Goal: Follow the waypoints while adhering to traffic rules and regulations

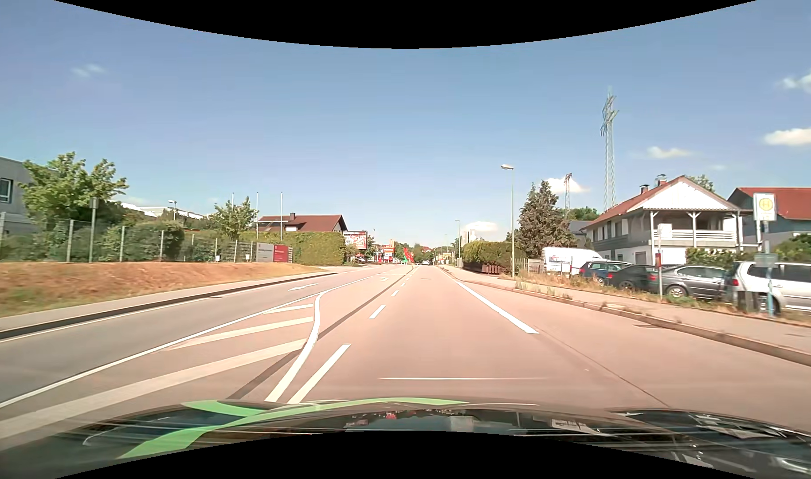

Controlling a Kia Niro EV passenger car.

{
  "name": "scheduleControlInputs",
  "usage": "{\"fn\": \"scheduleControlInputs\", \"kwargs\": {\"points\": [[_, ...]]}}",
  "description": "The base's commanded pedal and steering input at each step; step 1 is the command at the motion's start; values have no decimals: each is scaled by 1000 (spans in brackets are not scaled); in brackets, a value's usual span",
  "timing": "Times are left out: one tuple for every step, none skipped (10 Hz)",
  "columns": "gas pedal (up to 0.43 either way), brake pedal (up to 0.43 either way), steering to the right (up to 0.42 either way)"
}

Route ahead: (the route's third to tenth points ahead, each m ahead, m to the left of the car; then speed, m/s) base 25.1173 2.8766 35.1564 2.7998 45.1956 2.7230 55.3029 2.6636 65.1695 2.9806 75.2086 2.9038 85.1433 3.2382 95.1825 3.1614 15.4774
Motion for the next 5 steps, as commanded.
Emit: {"fn": "scheduleControlInputs", "kwargs": {"points": [[177,0,-2],[177,0,-2],[177,0,-2],[177,0,-1],[177,0,-2]]}}
